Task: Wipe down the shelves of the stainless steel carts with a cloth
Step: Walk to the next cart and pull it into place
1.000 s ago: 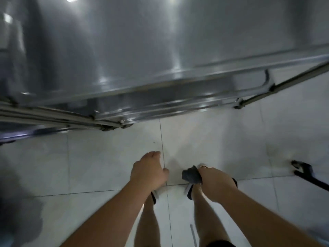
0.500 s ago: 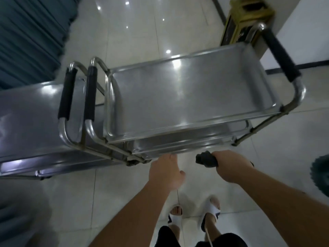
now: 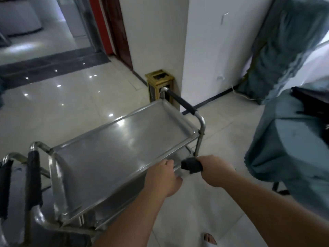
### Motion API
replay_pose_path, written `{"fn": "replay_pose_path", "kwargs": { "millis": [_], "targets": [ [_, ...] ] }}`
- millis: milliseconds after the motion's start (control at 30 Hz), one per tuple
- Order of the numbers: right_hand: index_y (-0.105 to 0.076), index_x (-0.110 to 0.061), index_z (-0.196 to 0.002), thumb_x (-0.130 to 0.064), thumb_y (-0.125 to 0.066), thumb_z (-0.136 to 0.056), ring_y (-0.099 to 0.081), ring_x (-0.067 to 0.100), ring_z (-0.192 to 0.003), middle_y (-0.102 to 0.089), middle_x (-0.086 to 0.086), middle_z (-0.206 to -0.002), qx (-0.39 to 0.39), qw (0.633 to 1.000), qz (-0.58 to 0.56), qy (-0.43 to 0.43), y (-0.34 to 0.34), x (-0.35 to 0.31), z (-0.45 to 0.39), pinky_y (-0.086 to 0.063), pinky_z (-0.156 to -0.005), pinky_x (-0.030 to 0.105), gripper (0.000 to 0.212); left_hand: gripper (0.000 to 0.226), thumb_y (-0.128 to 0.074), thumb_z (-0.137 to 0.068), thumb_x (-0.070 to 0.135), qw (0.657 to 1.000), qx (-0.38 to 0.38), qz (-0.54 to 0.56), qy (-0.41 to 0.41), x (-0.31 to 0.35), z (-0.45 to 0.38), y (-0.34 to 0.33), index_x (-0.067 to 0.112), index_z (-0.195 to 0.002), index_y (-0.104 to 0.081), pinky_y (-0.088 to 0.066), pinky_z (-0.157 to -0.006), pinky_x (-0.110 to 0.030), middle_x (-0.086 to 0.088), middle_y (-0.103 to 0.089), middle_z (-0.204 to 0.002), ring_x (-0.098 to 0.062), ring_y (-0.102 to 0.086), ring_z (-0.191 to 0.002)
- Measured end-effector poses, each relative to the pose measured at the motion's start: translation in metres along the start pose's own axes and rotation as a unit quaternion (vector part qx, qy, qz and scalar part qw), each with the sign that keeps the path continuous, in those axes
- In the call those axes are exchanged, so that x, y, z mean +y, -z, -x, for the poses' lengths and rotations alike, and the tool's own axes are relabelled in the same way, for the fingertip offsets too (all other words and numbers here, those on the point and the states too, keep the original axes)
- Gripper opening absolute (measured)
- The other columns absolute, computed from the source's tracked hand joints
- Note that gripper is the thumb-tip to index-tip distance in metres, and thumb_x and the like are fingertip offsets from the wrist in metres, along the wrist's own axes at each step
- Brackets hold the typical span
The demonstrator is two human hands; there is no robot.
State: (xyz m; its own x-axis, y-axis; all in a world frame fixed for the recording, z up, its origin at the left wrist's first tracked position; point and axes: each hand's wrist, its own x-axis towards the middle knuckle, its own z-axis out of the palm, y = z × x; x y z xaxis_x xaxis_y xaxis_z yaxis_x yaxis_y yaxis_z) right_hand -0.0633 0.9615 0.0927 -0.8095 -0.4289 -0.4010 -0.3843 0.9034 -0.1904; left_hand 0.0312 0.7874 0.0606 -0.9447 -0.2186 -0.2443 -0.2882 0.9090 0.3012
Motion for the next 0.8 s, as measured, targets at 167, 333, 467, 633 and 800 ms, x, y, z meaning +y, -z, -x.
{"fn": "replay_pose_path", "kwargs": {
  "millis": [167,333,467,633,800],
  "targets": [
    [-0.064,-0.035,-0.099,-0.014,-0.057,-0.084,-0.061,0.010,-0.072,-0.060,-0.012,-0.083,0.038,0.998,-0.024,-0.052,0.029,0.066,0.008,-0.061,-0.074,0.036,0.027,0.061,-0.054,-0.090,0.062,0.998,-0.016,-0.024,-0.050,0.066,-0.029,0.006,0.028,-0.141,-0.051,-0.043,-0.102,-0.038,0.004,-0.055,-0.144,-0.023,-0.053,-0.130],
    [-0.061,-0.035,-0.111,-0.015,-0.055,-0.089,-0.063,0.013,-0.079,-0.060,-0.011,-0.089,0.060,0.993,-0.042,-0.091,0.059,0.159,0.011,-0.060,-0.079,0.037,0.030,0.059,-0.057,-0.086,0.057,0.993,-0.066,-0.047,-0.090,0.160,-0.083,0.004,0.032,-0.139,-0.050,-0.048,-0.102,-0.043,0.007,-0.052,-0.147,-0.023,-0.053,-0.129],
    [-0.062,-0.034,-0.110,-0.016,-0.055,-0.090,-0.062,0.012,-0.072,-0.059,-0.012,-0.082,0.073,0.988,-0.055,-0.126,0.091,0.252,0.013,-0.056,-0.066,0.033,0.027,0.075,-0.056,-0.089,0.058,0.988,-0.080,-0.064,-0.118,0.255,-0.129,-0.004,0.028,-0.155,-0.038,-0.044,-0.109,-0.048,0.002,-0.045,-0.156,-0.025,-0.047,-0.140],
    [-0.063,-0.030,-0.117,-0.020,-0.062,-0.090,-0.064,0.020,-0.087,-0.059,-0.011,-0.087,0.076,0.983,-0.070,-0.154,0.135,0.356,0.020,-0.056,-0.079,0.038,0.029,0.080,-0.049,-0.090,0.061,0.981,-0.085,-0.093,-0.148,0.360,-0.177,-0.021,0.027,-0.160,-0.032,-0.042,-0.107,-0.049,0.000,-0.044,-0.159,-0.027,-0.045,-0.140],
    [-0.057,-0.028,-0.135,-0.015,-0.057,-0.095,-0.067,0.029,-0.109,-0.067,0.003,-0.119,0.029,0.973,-0.095,-0.207,0.162,0.426,-0.001,-0.056,-0.096,0.046,0.042,0.078,-0.047,-0.091,0.062,0.973,-0.119,-0.116,-0.158,0.416,-0.215,-0.035,0.026,-0.159,-0.033,-0.043,-0.107,-0.049,-0.001,-0.044,-0.158,-0.029,-0.046,-0.140]
  ]
}}
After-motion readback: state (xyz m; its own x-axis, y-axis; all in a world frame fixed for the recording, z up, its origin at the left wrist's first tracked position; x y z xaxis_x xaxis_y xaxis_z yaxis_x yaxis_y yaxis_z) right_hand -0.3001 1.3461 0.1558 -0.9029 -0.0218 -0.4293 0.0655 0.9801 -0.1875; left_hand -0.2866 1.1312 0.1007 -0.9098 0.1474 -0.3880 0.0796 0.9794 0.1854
